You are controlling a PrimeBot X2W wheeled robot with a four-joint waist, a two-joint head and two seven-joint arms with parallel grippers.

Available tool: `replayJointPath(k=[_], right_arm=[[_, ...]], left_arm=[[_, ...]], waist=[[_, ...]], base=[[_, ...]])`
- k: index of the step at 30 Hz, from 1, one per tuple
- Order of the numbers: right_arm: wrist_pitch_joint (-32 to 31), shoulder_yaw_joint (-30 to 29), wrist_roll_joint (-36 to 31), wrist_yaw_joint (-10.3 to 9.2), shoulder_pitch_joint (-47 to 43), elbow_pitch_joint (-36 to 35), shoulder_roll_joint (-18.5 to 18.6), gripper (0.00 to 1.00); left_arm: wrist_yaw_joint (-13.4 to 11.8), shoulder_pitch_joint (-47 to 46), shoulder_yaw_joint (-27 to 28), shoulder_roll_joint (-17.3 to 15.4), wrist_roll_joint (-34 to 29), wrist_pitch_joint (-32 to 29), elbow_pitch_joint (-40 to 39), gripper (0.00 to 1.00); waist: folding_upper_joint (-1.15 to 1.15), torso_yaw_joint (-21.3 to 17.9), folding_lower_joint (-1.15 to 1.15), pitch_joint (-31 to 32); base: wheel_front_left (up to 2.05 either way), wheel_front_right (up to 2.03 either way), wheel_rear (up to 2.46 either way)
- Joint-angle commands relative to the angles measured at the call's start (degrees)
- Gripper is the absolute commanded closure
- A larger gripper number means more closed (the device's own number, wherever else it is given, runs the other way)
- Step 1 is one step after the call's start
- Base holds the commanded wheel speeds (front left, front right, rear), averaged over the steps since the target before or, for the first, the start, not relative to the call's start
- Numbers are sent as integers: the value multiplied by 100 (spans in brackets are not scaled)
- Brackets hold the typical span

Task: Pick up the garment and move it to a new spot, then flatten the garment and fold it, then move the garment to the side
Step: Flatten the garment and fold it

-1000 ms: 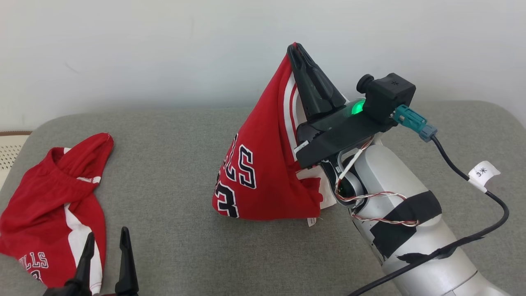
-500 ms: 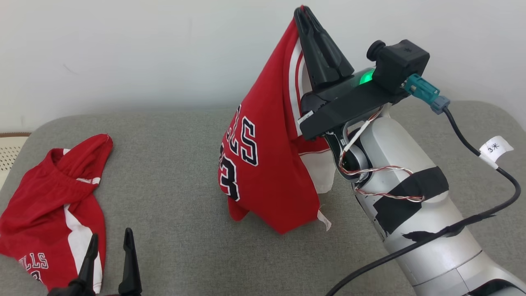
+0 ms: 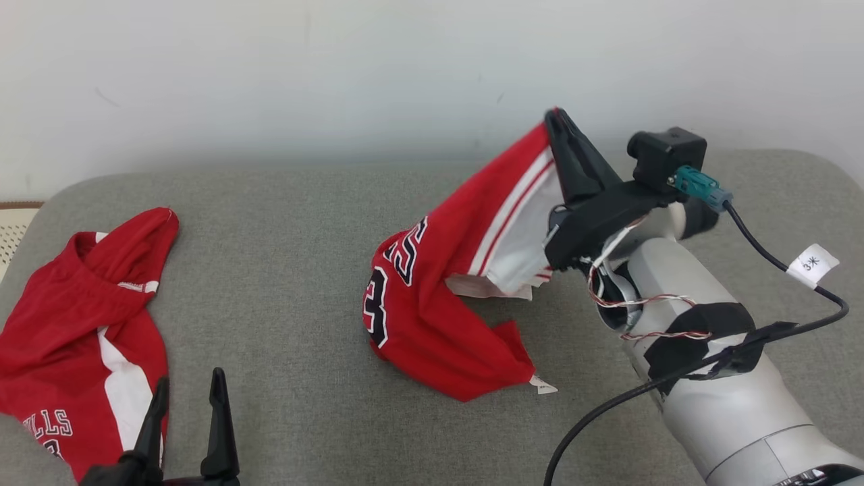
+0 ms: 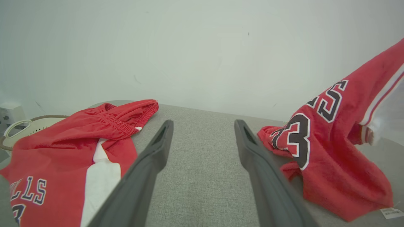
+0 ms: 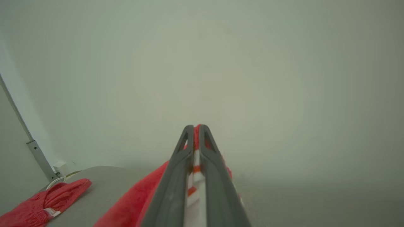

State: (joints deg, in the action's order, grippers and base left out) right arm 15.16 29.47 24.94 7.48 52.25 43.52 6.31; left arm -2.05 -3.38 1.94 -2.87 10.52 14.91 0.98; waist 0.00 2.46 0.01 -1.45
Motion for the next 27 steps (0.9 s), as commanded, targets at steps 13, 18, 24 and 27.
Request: replayJointPath(k=[13, 18, 24, 27], right_arm=[[16, -36, -141, 3, -322, 1143, 207, 100], [16, -158, -174, 3, -339, 1315, 279, 11], [16, -148, 66, 3, -364, 1547, 277, 0], [16, -138, 122, 3, -374, 1474, 363, 0]], left_arm=[[64, -191, -118, -3, 60, 17, 105, 0], [86, -230, -145, -3, 61, 17, 133, 0], [85, -216, -129, -3, 53, 17, 144, 0], [72, -197, -142, -2, 60, 17, 133, 0]], waist=[[0, 53, -1, -221], [0, -12, -1, -269], [0, -132, -1, -265], [0, -173, -1, -260]], base=[[0, 0, 0], [0, 0, 0], [0, 0, 0], [0, 0, 0]])
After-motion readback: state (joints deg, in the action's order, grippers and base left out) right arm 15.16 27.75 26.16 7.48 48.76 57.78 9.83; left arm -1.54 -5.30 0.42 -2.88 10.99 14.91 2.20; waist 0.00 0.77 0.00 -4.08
